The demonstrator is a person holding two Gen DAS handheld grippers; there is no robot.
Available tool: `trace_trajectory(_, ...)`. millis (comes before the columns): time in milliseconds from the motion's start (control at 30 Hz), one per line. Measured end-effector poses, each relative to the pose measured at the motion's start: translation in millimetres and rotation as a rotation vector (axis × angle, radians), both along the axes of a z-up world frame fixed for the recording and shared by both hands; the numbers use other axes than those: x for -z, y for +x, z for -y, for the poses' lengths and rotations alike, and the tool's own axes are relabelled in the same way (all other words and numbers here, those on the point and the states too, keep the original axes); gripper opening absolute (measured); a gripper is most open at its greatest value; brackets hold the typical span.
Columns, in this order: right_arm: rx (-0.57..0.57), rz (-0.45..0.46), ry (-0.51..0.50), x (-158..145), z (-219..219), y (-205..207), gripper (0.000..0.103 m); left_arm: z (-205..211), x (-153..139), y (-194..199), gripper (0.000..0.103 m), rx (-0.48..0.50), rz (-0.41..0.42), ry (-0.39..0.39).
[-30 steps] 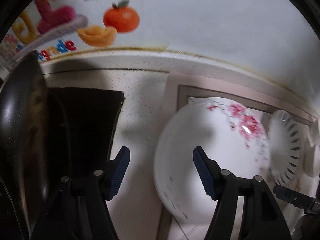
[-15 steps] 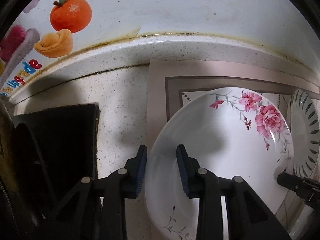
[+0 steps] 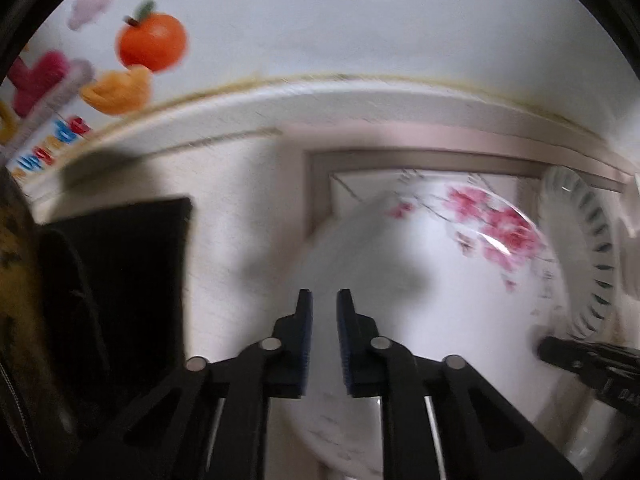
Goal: Organize plates and bowls
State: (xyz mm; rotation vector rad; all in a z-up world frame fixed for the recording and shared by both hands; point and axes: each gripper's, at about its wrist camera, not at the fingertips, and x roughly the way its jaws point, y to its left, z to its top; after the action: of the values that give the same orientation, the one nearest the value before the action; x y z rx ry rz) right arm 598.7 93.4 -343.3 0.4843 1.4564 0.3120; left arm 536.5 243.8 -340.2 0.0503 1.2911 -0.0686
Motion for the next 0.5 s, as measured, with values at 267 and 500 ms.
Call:
trace_trajectory(267,-0.039,-0.043,0.022,11,3,-1,0.009,-17,9,6,0.015,-0.073,-0.033,-0.055)
trace_trajectory(500,-0.034,-0.062,0.043,15,5,-4,0.009,-26,-11,21,0.027,-0.096,-0.011,-0.036)
